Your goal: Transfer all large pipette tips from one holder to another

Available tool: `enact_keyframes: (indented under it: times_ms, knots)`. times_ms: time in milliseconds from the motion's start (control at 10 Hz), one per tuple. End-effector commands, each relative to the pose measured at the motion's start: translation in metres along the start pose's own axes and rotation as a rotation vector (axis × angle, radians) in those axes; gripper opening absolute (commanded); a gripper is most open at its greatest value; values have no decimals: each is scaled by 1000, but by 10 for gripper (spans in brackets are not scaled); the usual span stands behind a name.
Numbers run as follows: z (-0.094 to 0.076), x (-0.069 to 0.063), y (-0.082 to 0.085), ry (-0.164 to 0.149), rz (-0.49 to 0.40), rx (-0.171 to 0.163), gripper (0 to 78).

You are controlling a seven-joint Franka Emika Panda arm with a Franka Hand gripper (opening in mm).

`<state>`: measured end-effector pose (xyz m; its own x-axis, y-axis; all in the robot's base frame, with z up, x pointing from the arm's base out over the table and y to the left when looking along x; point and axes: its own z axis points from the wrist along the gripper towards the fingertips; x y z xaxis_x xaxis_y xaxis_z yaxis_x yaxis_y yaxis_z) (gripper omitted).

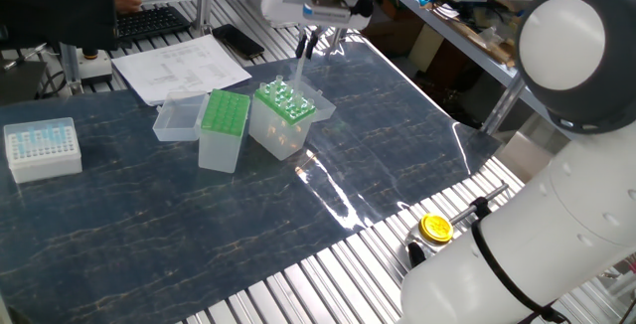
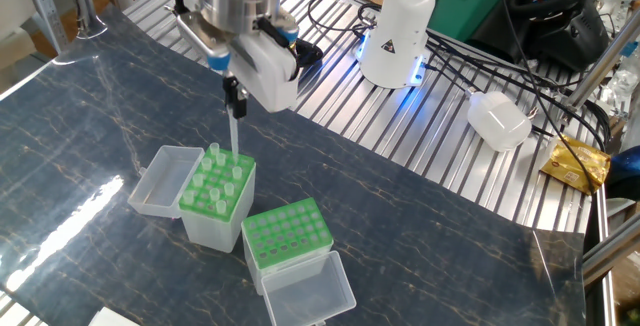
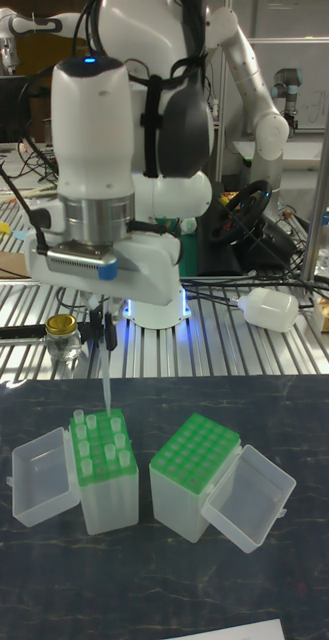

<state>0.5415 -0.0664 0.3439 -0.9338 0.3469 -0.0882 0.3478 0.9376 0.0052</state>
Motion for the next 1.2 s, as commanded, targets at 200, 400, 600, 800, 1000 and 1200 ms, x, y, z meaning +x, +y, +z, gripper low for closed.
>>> enact_keyframes:
  times_ms: [200,400,600,800,1000,1200]
  knots:
    - [-19,0,8,19,30,5,12]
    - [-24,-1,11,36,53,-4,12]
    - [-25,-1,16,49,97,-17,12]
    - [-23,-2,22,60,147,-32,12]
    - [-22,-2,24,61,159,-31,12]
    - [-22,-3,24,61,160,-30,12]
